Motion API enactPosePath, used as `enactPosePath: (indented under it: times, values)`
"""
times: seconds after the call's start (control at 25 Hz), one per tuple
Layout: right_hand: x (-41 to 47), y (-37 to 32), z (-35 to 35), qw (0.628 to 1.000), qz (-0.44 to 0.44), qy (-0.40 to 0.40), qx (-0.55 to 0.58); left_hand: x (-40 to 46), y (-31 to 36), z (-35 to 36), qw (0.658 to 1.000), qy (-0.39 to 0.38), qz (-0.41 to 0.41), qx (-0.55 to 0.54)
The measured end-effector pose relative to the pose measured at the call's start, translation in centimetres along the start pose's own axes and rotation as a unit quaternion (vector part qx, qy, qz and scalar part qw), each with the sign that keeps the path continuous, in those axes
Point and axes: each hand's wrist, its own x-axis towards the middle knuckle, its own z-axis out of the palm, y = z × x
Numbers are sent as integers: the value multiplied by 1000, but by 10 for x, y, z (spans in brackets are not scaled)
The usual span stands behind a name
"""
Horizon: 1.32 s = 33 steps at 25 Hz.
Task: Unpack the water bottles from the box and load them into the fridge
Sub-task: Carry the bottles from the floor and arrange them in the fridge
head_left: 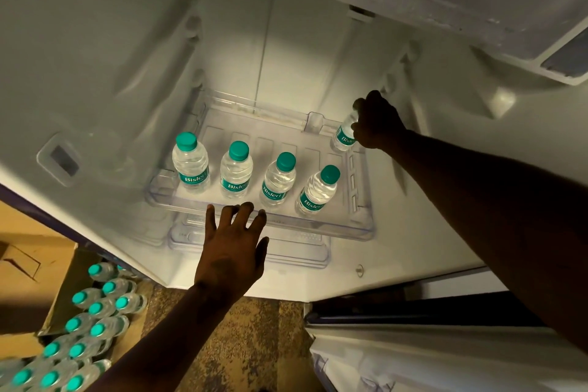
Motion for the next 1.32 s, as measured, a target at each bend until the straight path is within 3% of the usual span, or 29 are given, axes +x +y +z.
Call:
enactPosePath:
  times: [0.32,0.8,1.32]
  values:
    - [-28,5,-18,998,20,45,48,-3,-5,-2,999,-37,9,-4]
    - [-97,-1,-24,994,28,-90,63,-16,1,-10,992,-126,8,13]
    - [-122,-3,-24,992,54,-98,61,-34,-5,-20,990,-139,21,3]
